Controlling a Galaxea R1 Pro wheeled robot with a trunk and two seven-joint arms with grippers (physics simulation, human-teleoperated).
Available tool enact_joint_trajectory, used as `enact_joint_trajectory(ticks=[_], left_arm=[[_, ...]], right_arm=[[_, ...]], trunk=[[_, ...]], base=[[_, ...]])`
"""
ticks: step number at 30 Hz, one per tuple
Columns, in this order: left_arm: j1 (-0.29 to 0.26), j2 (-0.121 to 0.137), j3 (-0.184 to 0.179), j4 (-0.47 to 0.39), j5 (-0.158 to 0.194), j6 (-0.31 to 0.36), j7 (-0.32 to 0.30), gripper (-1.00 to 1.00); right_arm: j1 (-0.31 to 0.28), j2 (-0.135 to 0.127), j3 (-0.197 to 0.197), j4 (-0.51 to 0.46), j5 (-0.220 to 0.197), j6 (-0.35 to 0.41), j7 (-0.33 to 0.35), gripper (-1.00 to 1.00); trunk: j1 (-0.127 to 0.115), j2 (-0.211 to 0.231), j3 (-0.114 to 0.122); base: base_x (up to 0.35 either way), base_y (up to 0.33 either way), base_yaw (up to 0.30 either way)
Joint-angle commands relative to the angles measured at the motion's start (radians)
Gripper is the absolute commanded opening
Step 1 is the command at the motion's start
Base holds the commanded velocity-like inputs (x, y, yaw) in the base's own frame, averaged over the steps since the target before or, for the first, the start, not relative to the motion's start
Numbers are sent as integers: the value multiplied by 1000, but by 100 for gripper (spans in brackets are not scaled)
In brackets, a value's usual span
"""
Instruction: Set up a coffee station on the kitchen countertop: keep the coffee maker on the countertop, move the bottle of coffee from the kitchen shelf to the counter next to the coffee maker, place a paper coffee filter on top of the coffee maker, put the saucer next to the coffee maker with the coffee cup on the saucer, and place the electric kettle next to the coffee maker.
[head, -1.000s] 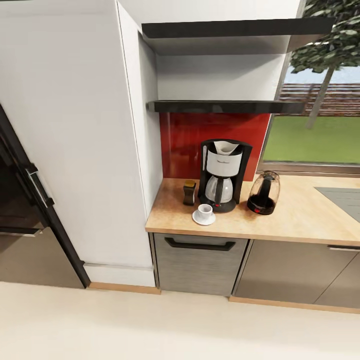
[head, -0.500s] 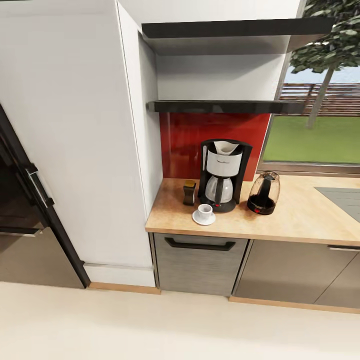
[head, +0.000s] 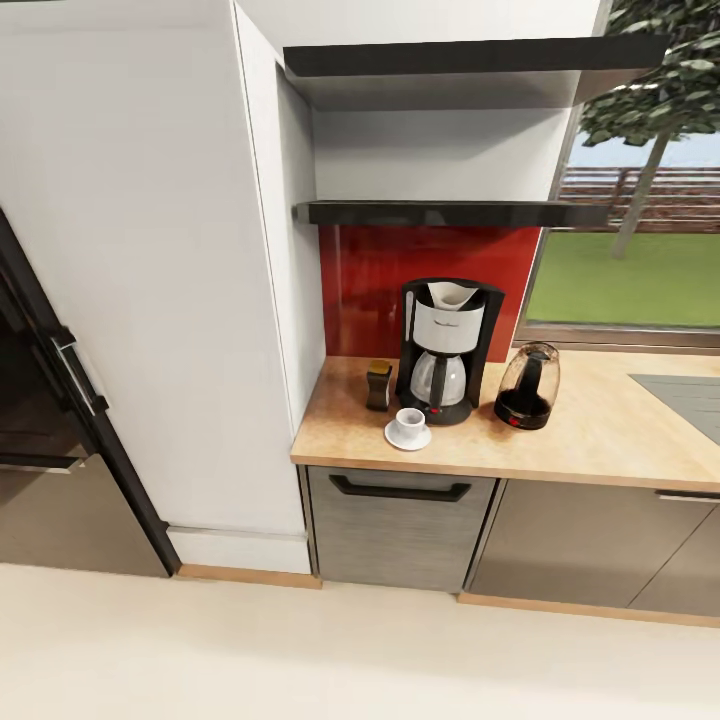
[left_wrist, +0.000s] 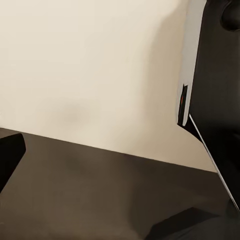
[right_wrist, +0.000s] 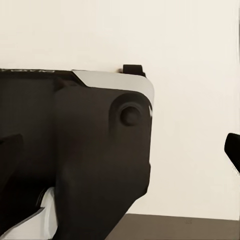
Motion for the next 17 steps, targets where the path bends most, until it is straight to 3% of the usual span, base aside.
enact_joint_trajectory(ticks=[1,8,17], left_arm=[[1,-1,6,-4,-10,7,-1,100],[1,-1,9,0,-9,6,1,100],[8,0,7,5,-9,12,4,100]], right_arm=[[0,0,8,-2,-7,-12,-4,100],[0,-3,9,-3,-6,-130,-4,100],[0,-3,9,-2,-6,-145,-4,100]], trunk=[[1,-2,-2],[1,-2,-2],[1,-2,-2]], base=[[0,0,0],[0,0,0],[0,0,0]])
